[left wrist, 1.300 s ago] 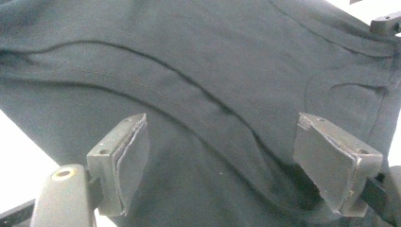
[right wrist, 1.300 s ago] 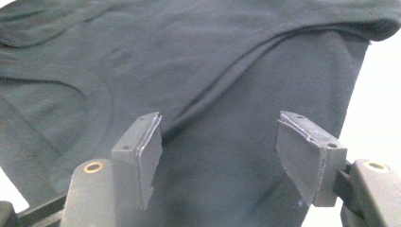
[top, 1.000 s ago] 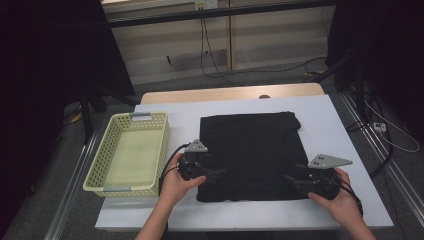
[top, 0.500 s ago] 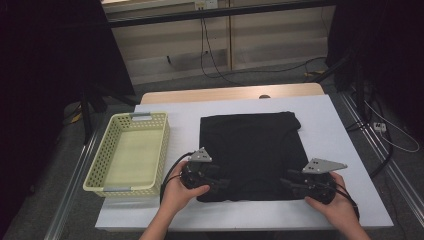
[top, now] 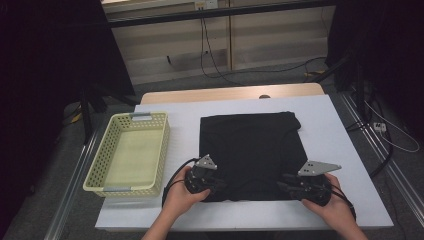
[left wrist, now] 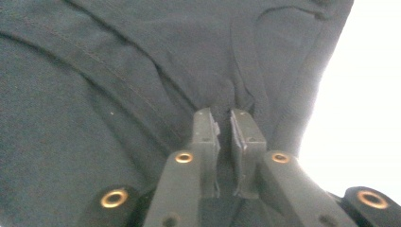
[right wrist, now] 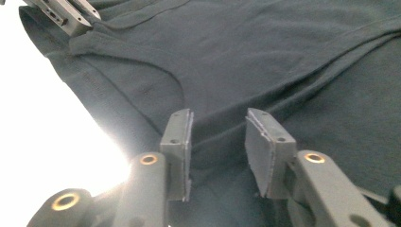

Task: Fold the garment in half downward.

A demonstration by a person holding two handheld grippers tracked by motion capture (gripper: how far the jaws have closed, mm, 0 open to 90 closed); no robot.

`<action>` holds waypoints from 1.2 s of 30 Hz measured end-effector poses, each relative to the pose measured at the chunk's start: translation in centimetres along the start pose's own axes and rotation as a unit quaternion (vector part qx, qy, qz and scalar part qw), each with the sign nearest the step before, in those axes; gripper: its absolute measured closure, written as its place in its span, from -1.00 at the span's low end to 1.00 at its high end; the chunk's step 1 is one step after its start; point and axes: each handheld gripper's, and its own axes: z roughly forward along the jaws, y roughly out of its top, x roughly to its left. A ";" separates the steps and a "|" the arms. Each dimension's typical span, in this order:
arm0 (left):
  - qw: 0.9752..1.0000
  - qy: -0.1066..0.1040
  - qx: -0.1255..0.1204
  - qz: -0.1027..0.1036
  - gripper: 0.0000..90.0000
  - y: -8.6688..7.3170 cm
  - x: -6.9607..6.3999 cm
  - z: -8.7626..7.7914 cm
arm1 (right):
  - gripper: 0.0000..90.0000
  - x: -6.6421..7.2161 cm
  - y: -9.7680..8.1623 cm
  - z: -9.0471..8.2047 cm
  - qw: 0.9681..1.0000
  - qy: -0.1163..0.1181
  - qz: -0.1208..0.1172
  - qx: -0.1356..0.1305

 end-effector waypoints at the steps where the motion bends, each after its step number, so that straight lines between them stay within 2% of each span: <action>1: 1.000 -0.001 -0.002 -0.001 0.87 0.0 -0.1 0.0 | 0.41 0.0 0.0 0.0 1.000 0.000 0.000 0.002; 3: 1.000 -0.005 -0.001 -0.004 0.88 0.0 0.0 -0.1 | 0.37 -0.1 -0.1 0.0 1.000 -0.001 0.001 0.003; 6: 1.000 -0.014 -0.009 -0.011 0.89 0.1 0.1 -0.5 | 0.24 -0.2 0.3 -0.7 1.000 -0.001 0.005 -0.014; 9: 1.000 -0.013 -0.010 -0.011 0.90 0.2 -0.1 -0.6 | 0.17 0.0 0.7 -1.0 1.000 0.002 0.008 -0.027; 12: 1.000 -0.016 -0.004 -0.012 0.91 0.2 -0.3 -0.6 | 0.18 0.3 0.4 -0.3 1.000 0.003 -0.005 -0.007; 14: 1.000 -0.017 -0.003 -0.009 0.91 0.2 -0.4 -0.5 | 0.25 0.2 0.1 0.0 1.000 0.002 -0.006 0.001; 17: 1.000 -0.016 -0.006 -0.007 0.91 0.2 -0.5 -0.8 | 0.49 -0.1 -0.3 0.3 1.000 -0.007 -0.007 0.018; 19: 1.000 -0.019 -0.010 -0.010 0.91 0.2 -0.4 -1.1 | 0.69 -0.3 -0.5 0.3 1.000 0.002 0.001 0.020; 21: 1.000 -0.022 -0.015 -0.012 0.91 0.3 -0.4 -1.4 | 0.79 -0.5 -0.5 0.2 1.000 0.007 0.004 0.020; 25: 0.999 -0.022 -0.032 -0.008 0.91 0.5 -0.7 -2.6 | 0.83 -0.3 0.1 -0.9 1.000 0.019 0.010 0.002; 28: 0.999 -0.032 -0.040 -0.011 0.91 0.2 -1.0 -3.2 | 0.82 0.0 0.6 -1.8 0.999 0.029 0.012 -0.019; 30: 0.999 -0.031 -0.032 -0.010 0.91 -0.2 -1.0 -2.8 | 0.82 0.2 0.3 -1.8 0.999 0.031 0.011 -0.013; 32: 0.999 -0.032 -0.024 -0.012 0.90 -0.5 -0.9 -2.3 | 0.80 0.1 -0.3 -1.3 1.000 0.023 0.004 -0.001; 36: 0.999 -0.038 -0.017 -0.018 0.88 -0.7 -0.6 -1.6 | 0.78 -0.4 -0.8 -0.7 1.000 0.025 0.018 0.004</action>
